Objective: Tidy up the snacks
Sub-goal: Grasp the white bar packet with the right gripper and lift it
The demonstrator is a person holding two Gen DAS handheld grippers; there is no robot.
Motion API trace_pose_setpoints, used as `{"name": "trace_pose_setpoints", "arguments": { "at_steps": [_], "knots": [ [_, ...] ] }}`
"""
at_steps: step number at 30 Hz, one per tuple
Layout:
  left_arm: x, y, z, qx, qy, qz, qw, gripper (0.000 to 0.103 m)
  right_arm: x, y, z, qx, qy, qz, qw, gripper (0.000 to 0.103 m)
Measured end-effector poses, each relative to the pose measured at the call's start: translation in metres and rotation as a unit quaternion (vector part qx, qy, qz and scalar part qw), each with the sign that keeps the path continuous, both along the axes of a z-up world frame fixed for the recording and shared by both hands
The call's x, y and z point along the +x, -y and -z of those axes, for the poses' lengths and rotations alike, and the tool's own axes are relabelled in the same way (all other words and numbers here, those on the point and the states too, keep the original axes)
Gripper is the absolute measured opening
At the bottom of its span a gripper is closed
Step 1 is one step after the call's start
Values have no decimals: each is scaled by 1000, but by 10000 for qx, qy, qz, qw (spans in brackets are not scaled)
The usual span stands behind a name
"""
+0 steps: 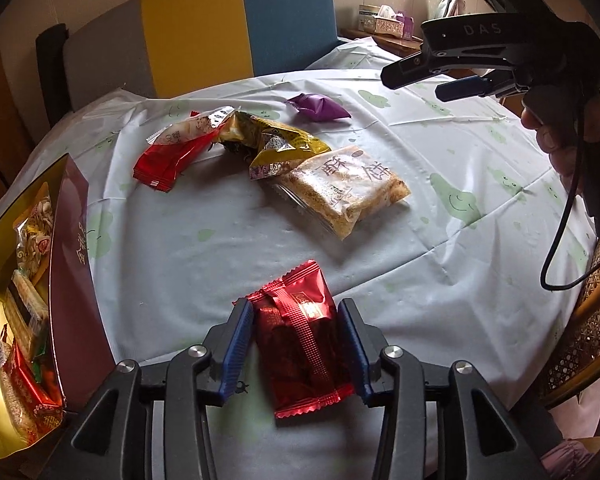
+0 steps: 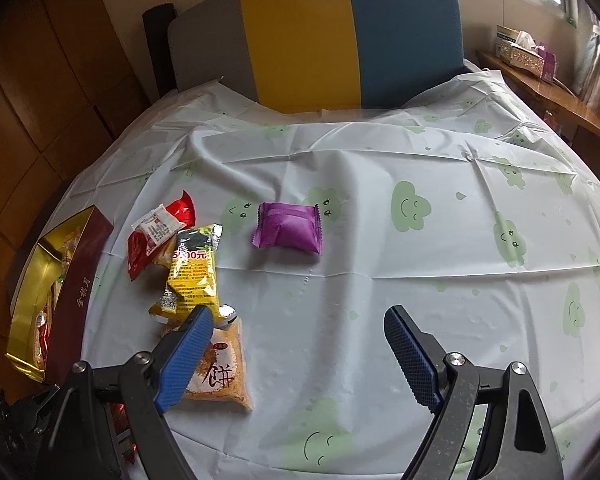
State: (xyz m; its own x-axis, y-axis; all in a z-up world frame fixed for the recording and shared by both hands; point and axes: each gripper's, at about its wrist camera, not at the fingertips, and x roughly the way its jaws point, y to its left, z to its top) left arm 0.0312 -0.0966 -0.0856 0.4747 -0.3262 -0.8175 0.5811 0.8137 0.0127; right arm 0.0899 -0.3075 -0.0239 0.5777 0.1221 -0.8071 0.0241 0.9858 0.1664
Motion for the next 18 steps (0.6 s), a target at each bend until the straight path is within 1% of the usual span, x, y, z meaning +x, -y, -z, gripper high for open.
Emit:
{"name": "trace_pose_setpoints", "arguments": {
  "at_steps": [6,10,13,18],
  "knots": [
    [-1,-7,3,-265,56,-5,9996,45,8,-30,0,57,-61,-538,9985,87],
    [-1,-9,4,-370,49,-18,9993,45,30,-62,-8,-34,-38,-1053,9944,86],
    [-1,-10,4,-422,57,-13,9991,45,53,-90,-10,-144,-96,-1506,9884,86],
    [-2,-12,6,-543,52,-19,9985,45,92,-136,-2,-687,-257,-2097,9750,86]
  ]
}}
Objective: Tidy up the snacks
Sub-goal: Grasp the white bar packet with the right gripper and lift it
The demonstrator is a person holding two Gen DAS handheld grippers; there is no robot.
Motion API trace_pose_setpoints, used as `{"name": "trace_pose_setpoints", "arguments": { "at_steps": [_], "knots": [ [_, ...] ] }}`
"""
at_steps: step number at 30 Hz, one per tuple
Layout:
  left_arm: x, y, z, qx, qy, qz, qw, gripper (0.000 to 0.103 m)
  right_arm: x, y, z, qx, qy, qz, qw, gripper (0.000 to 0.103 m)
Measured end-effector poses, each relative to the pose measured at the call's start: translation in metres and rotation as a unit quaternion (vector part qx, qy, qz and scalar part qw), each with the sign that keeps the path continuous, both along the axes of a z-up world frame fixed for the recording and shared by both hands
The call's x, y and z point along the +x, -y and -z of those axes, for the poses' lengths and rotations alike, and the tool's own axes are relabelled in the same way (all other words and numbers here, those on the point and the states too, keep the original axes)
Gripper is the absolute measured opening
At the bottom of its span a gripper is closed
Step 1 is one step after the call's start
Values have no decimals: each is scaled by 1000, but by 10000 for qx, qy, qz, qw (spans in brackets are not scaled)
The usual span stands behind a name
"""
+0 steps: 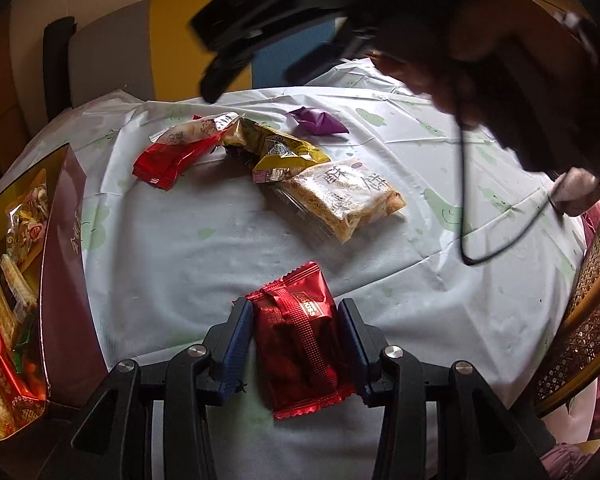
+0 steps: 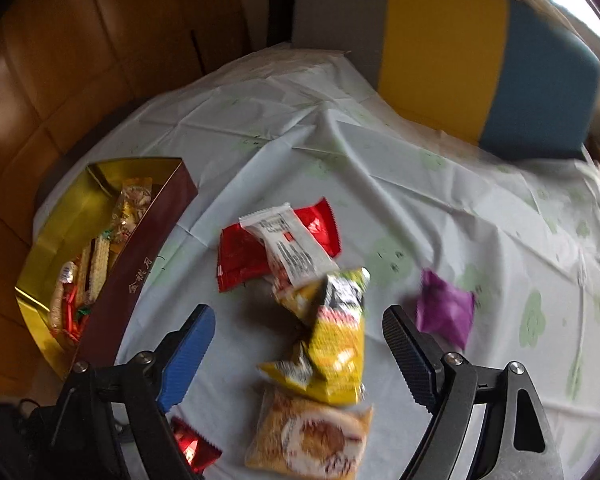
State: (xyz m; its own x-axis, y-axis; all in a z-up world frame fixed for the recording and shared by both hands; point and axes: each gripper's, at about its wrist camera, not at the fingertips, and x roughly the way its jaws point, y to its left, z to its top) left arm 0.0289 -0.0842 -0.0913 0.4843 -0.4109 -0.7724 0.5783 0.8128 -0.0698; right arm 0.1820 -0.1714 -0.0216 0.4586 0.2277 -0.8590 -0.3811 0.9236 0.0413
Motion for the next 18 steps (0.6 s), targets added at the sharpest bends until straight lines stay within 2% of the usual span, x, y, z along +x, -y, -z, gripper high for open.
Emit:
{"name": "trace_pose_setpoints", "arguments": {
  "at_steps": [2,6,11,12,13,15,18],
  "knots": [
    [-1,-1,0,-28,5,4,10000,45,15,-15,5,-234,-25,-190,9995,85],
    [0,-3,1,-109,-13,6,9999,45,43,-35,18,-636,-211,-456,9967,77],
    [2,-6,2,-207,-50,13,9998,45,64,-46,38,-1011,-434,-653,9918,77],
    [2,-6,2,-223,-58,9,9997,45,67,-46,41,-1052,-462,-661,9912,68],
    [2,-7,2,-231,-65,9,9997,45,68,-47,44,-1103,-508,-682,9903,45],
    [2,-7,1,-239,-71,12,9997,46,65,-49,42,-1075,-427,-749,9905,38],
    [2,-7,1,-230,-61,-3,9997,46,52,-48,32,-1051,-227,-770,9912,36]
  ]
}}
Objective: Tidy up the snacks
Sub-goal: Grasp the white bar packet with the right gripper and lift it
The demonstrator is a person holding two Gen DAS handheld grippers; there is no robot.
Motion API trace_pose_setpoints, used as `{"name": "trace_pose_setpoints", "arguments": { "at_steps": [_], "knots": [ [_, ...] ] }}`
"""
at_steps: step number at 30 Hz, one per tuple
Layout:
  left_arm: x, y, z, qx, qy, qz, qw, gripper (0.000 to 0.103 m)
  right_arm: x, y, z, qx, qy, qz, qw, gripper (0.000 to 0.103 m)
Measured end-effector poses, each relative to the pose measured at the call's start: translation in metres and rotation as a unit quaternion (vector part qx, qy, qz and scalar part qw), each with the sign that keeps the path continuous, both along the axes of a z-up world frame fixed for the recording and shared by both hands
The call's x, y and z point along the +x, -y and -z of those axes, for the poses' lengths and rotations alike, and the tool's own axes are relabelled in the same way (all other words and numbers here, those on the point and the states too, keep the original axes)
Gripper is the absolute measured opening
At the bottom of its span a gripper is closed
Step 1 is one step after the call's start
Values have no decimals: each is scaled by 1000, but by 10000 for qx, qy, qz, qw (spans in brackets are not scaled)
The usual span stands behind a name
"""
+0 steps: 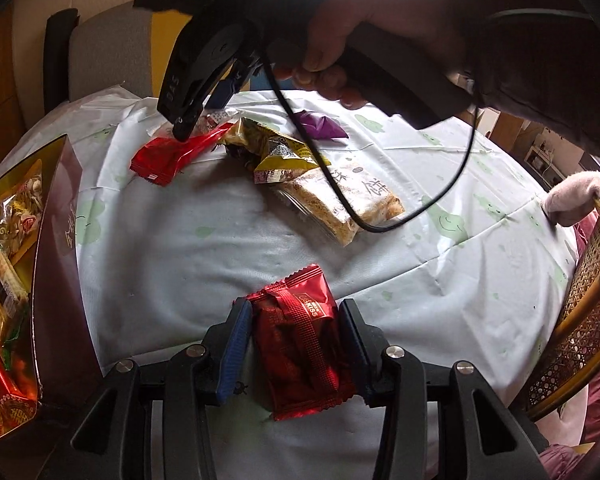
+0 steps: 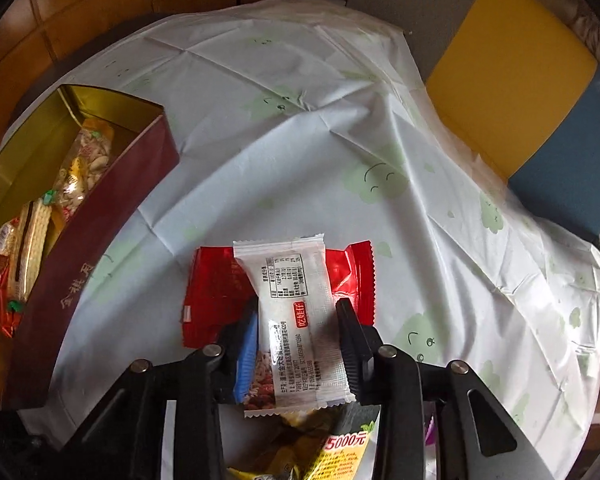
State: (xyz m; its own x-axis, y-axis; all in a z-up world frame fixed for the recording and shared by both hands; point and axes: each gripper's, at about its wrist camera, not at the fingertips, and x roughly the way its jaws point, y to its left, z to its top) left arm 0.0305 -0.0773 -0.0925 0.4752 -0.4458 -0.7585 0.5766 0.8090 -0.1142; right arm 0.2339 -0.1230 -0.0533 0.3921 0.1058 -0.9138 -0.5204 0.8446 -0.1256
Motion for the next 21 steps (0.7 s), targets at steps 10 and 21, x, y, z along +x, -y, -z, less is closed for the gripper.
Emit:
{"name": "trace_pose_setpoints", "arguments": {
  "at_steps": [10,21],
  "knots": [
    [-1,5,0,106,60,-49,9999,46,-71,65,-42,434,369,731,9957,36],
    [-3,7,-1,216,70,-110,9997,46,-129,173,11,269,-336,2422,9693,36]
  ]
}}
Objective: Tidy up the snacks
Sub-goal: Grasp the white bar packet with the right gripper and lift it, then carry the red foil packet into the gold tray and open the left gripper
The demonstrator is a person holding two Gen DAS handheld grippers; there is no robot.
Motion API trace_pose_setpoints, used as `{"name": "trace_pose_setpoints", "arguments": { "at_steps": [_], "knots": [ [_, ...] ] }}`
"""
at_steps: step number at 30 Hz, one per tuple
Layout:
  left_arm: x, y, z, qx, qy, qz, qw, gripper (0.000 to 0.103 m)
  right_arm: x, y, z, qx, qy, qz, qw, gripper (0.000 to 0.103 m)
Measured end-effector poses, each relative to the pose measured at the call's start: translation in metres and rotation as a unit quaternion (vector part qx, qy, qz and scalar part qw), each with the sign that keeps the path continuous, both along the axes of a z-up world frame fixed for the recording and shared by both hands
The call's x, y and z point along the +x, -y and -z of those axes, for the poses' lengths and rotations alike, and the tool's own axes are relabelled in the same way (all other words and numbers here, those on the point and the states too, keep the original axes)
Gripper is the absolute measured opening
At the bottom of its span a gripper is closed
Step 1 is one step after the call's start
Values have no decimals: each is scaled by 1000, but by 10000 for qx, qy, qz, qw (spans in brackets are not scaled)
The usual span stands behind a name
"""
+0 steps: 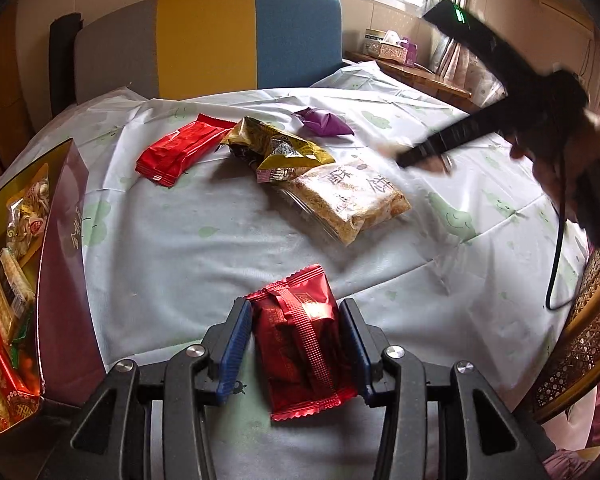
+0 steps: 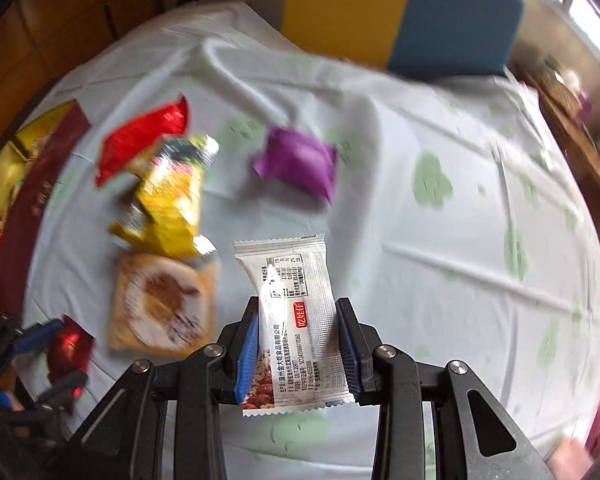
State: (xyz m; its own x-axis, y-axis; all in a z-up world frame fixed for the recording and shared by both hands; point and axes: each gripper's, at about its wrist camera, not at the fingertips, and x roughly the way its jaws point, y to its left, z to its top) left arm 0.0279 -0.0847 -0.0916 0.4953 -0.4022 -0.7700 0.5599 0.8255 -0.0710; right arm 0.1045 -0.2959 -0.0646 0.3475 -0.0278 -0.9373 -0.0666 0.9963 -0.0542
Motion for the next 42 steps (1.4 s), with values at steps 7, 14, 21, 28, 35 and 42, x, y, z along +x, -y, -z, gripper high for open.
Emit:
{"name": "trace_pose_setpoints", "arguments": {
  "at_steps": [7,14,21,28,35,42],
  "knots": [
    [-2,4,-1,120,52,-2,9999,46,-4,-5,18,-243,-62,-92,9996,36],
    [-3,4,0,120,78,-43,9999,46,-4,0,17,-261,-21,-134,9996,37],
    [-1,2,-4,92,-16,-10,10000,43,-10,-13,20,-371,29,-215,9991,37],
    [0,-15,-50,-586,-59,-12,9983,40,-10,-11,19,-376,40,-240,9990,37],
    [35,-88,-111,-1319,33,-918,9870,40,-8,-8,20,-401,42,-266,9988,37],
    [103,-200,-111,-1424,-444,-2424,9586,40,-8,-10,20,-435,45,-289,9986,37]
  ]
}}
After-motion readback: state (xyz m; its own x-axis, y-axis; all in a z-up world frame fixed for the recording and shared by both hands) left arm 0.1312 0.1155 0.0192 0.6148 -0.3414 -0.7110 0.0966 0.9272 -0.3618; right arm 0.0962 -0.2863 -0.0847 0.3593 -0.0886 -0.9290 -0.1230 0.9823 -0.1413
